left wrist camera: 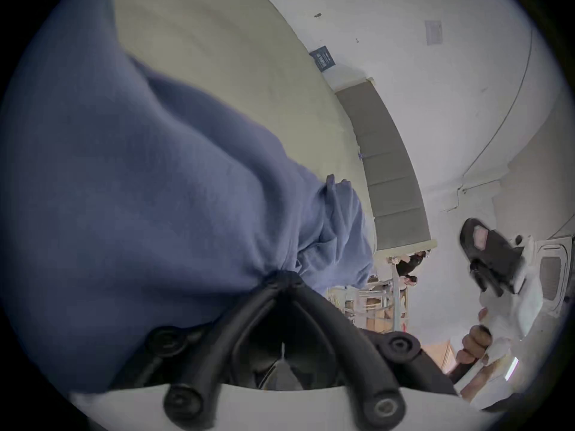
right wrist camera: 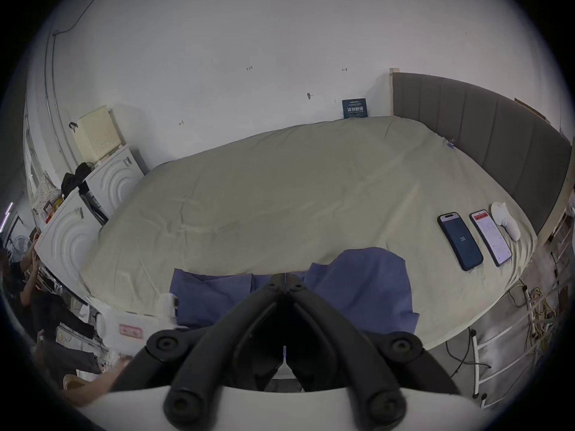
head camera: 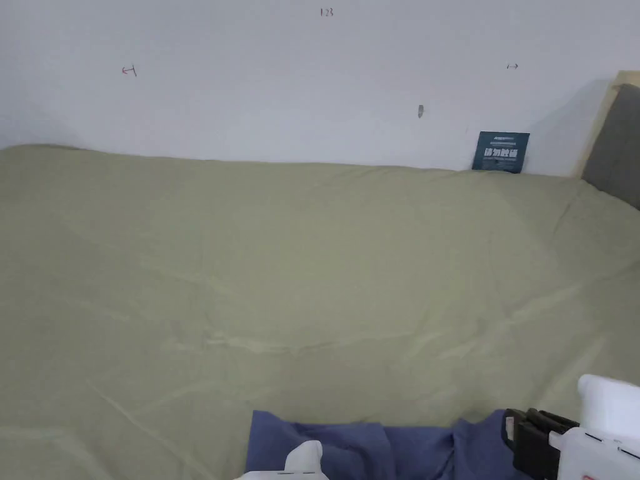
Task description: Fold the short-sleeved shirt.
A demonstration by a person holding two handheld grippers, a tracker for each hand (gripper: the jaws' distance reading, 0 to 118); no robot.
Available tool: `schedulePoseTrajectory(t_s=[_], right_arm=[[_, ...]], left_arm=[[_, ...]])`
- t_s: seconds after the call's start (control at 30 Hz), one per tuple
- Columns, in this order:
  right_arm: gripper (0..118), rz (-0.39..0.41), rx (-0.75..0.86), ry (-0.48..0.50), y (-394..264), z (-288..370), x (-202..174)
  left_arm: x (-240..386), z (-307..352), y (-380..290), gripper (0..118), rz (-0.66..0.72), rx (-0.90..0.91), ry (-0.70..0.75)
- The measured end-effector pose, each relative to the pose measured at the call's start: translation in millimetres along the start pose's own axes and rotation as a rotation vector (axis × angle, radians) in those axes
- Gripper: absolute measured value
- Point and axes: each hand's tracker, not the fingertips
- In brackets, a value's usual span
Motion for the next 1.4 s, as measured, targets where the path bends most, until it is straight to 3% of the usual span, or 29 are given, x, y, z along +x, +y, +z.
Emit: schedulePoseTrajectory(t_s=[0.17,0.2,0.27,0.3,0.4,0.5,0.6,0.7,0.77,0.8,0.83,0.87,0.97,1.1,1.3,1.4], right_arm=[[1,0.013,-0.012,0.006,3,-7,-2],[1,0.013,-0.013,0.010,4,-8,-3],[1,0.014,-0.013,0.014,6,-11,-6],[1,0.014,-0.010,0.020,7,-11,-6],[1,0.002,-0.006,0.036,9,-10,-6],[1,0.008,-0.005,0.031,11,-7,-6],[1,-0.006,0.002,0.030,12,-5,-1],[1,-0.024,-0.003,0.026,12,-7,2],[1,-0.029,-0.010,0.025,11,-7,4],[1,-0.031,-0.012,0.024,10,-7,6],[1,-0.031,-0.015,0.020,9,-6,7],[1,-0.026,-0.018,0.014,7,-6,8],[1,-0.027,-0.024,0.001,5,-8,9],[1,-0.020,-0.051,0.010,2,-13,7],[1,0.006,-0.054,0.031,8,-20,-4],[1,0.017,-0.051,0.042,12,-23,-9]], left_arm=[[-18,95,37,1,-0.019,0.104,-0.207],[-26,110,42,32,-0.014,0.114,-0.183],[-42,133,49,112,0.011,0.175,-0.089],[-51,144,53,118,0.035,0.166,-0.112],[-83,144,64,118,0.187,0.158,-0.092],[-104,130,64,118,0.241,0.109,-0.037],[-96,108,60,118,0.198,0.073,-0.172],[-79,75,56,118,0.145,-0.007,-0.157],[-70,66,53,117,0.089,0.030,-0.153],[-68,64,52,102,0.102,0.032,-0.155],[-64,67,53,60,0.122,0.037,-0.154],[-65,70,54,9,0.144,0.046,-0.128],[-64,83,58,9,0.060,0.104,0.146],[-54,113,64,9,0.000,0.146,0.064],[-51,207,81,9,0.052,0.262,0.260],[-46,253,84,9,0.012,0.310,0.371]])
